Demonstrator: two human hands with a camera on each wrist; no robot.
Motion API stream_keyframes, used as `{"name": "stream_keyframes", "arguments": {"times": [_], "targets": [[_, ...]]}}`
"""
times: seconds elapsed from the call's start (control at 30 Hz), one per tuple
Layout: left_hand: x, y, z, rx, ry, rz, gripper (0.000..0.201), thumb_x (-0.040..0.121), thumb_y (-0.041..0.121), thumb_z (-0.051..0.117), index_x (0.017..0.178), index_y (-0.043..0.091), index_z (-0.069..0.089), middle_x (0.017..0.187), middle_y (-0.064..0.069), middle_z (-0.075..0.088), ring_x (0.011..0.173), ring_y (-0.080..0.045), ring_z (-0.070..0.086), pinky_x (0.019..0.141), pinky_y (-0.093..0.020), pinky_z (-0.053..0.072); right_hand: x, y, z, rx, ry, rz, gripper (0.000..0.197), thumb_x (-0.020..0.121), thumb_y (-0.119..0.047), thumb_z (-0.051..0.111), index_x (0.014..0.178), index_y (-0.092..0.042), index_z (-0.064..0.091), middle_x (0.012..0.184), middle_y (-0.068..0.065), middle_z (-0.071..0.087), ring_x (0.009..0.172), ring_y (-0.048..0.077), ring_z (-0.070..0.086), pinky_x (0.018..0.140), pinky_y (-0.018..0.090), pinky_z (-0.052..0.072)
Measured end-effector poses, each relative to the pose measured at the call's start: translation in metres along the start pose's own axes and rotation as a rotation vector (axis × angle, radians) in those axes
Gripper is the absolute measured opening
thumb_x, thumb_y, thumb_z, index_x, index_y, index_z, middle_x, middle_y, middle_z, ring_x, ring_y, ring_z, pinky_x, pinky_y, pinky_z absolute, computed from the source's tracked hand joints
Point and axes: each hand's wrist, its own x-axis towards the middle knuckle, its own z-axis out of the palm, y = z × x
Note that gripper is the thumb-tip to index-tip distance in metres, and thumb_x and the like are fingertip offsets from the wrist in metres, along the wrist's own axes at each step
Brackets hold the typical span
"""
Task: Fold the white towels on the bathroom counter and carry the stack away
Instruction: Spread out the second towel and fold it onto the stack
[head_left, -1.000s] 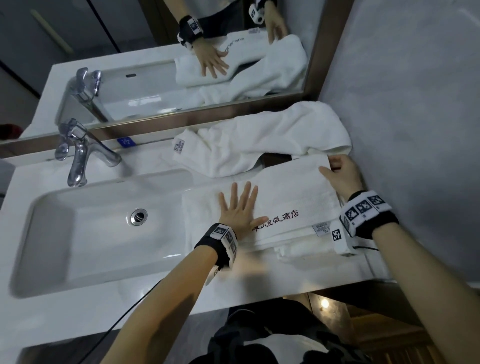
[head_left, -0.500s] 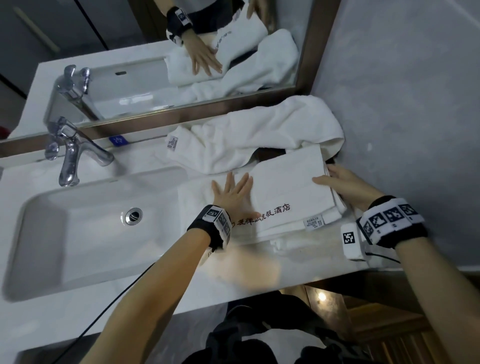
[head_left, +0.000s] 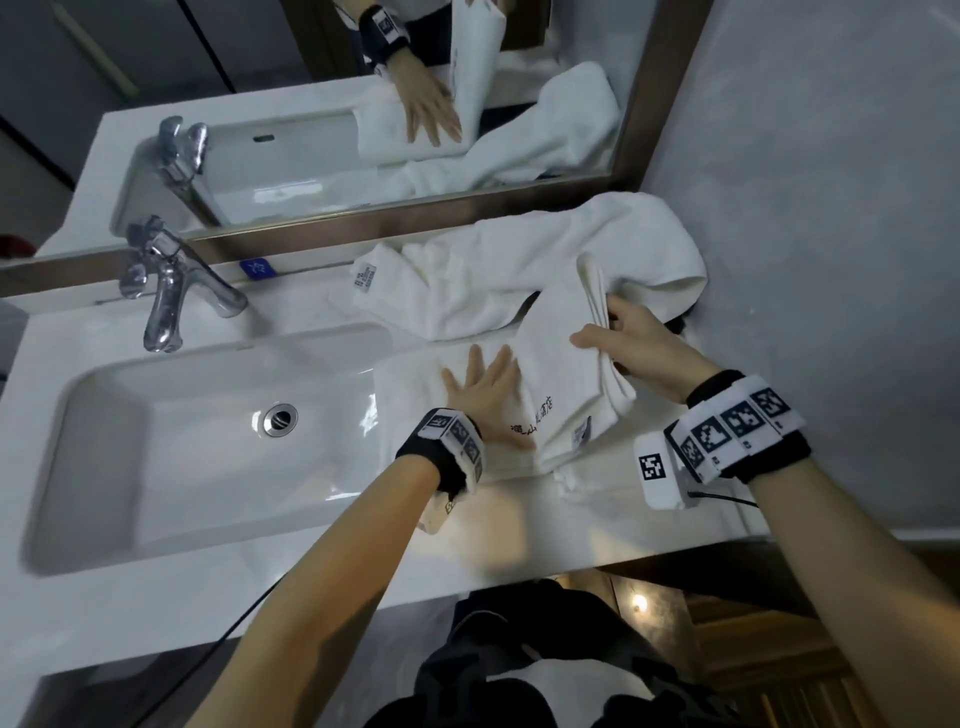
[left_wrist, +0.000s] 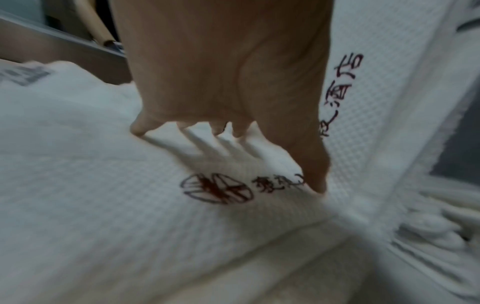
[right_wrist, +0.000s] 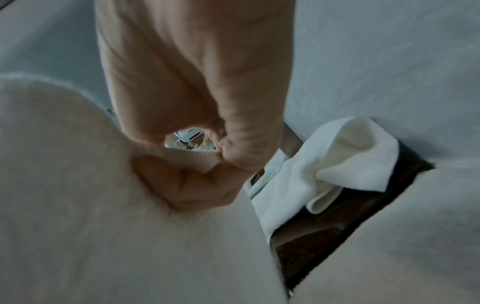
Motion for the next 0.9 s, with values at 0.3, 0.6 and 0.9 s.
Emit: {"name": "stream_keyframes", "arguments": {"times": [0.3, 0.6, 0.9], "targets": [[-0.077, -0.112, -0.013, -0.826, 0.176, -0.519, 0.069, 0.098, 0.039, 0.039, 0.15, 0.012, 0.001, 0.157, -0.012, 0.014, 0.143, -0.034, 0.022, 0.115, -0.045, 0.023, 0.014, -0.018, 0.056, -0.069, -0.019, -0.064, 0.029, 0.081, -0.017, 0.065, 0.107, -0.007, 0.058, 0.106, 0.017, 0.066, 0.089, 0.023, 0.065, 0.081, 0.035, 0.052], [-0.084, -0.104, 0.002, -1.216, 0.134, -0.618, 0.025, 0.101, 0.024, 0.033, 0.09, 0.007, 0.048, 0.075, -0.006, 0.048, 0.07, -0.02, 0.047, 0.08, -0.036, 0.044, 0.037, -0.032, 0.148, -0.358, -0.159, -0.11, 0.053, 0.073, -0.026, 0.066, 0.123, -0.015, 0.05, 0.098, 0.002, 0.062, 0.092, 0.019, 0.059, 0.072, 0.026, 0.043], [-0.091, -0.108, 0.007, -1.763, 0.105, -0.568, 0.064, 0.096, 0.058, 0.016, 0.104, 0.01, 0.057, 0.105, -0.013, 0.059, 0.102, -0.027, 0.055, 0.088, -0.039, 0.044, 0.056, -0.006, 0.224, -0.489, -0.229, -0.03, 0.082, 0.077, -0.032, 0.067, 0.145, -0.012, 0.025, 0.133, 0.01, 0.053, 0.12, 0.027, 0.053, 0.098, 0.036, 0.046]]}}
